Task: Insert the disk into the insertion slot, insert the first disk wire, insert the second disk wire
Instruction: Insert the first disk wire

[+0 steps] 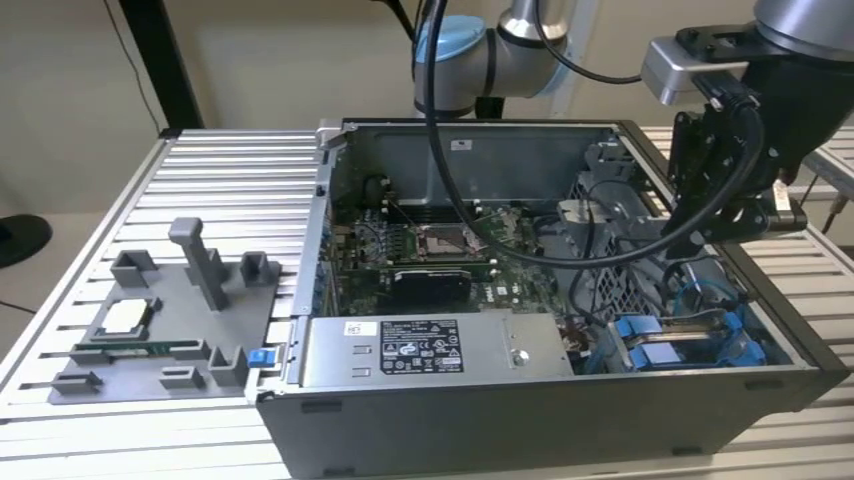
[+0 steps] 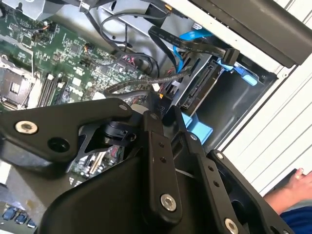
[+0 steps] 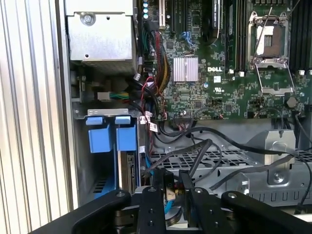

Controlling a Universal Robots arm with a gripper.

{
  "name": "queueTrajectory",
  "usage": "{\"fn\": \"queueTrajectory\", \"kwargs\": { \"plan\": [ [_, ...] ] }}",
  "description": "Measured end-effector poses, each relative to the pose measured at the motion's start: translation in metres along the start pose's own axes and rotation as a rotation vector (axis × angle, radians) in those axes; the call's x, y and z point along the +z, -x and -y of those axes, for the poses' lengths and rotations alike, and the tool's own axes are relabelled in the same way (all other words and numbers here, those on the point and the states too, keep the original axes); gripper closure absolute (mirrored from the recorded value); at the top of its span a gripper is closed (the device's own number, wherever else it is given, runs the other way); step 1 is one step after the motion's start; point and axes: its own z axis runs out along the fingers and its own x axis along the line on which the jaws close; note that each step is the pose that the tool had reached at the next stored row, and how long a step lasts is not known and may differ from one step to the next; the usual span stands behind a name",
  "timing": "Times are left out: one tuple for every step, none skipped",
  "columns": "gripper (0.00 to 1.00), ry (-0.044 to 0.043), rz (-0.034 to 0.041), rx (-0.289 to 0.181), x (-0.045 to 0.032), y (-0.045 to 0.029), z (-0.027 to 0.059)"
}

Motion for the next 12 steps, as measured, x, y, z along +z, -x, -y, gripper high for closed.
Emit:
{"fn": "queueTrajectory", "kwargs": {
  "plan": [
    [0.00,0.0000,-0.0014,0.000,0.0001,0.0000,0.0000],
    [0.00,-0.0002,-0.0036,0.000,0.0005,0.0000,0.0000],
    [0.00,-0.0003,-0.0058,0.000,0.0009,0.0000,0.0000],
    [0.00,-0.0004,-0.0080,0.000,0.0016,-0.0001,0.0000],
    [0.00,-0.0005,-0.0102,0.000,0.0023,-0.0002,0.0000],
    [0.00,-0.0006,-0.0126,0.000,0.0030,-0.0002,0.0001],
    [1.00,-0.0008,-0.0143,-0.001,0.0033,-0.0002,0.0002],
    [1.00,-0.0007,-0.0147,-0.001,0.0032,-0.0002,0.0004],
    [1.00,-0.0008,-0.0148,-0.001,0.0032,-0.0001,0.0005],
    [1.00,-0.0005,-0.0149,-0.001,0.0032,-0.0001,0.0006],
    [1.00,-0.0003,-0.0148,0.000,0.0032,-0.0002,0.0007],
    [1.00,-0.0001,-0.0149,-0.001,0.0032,-0.0004,0.0009]
  ]
}}
